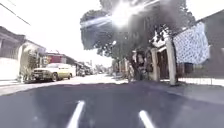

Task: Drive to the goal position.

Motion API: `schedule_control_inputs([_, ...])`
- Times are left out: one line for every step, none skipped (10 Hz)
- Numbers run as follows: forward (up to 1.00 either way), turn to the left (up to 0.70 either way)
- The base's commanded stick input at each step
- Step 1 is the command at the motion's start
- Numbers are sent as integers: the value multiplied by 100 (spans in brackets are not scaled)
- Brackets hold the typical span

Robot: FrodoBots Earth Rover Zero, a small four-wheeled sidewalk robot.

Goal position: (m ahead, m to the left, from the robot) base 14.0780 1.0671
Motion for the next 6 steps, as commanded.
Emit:
schedule_control_inputs([50,0])
schedule_control_inputs([50,0])
schedule_control_inputs([50,0])
schedule_control_inputs([50,0])
schedule_control_inputs([50,0])
schedule_control_inputs([50,0])
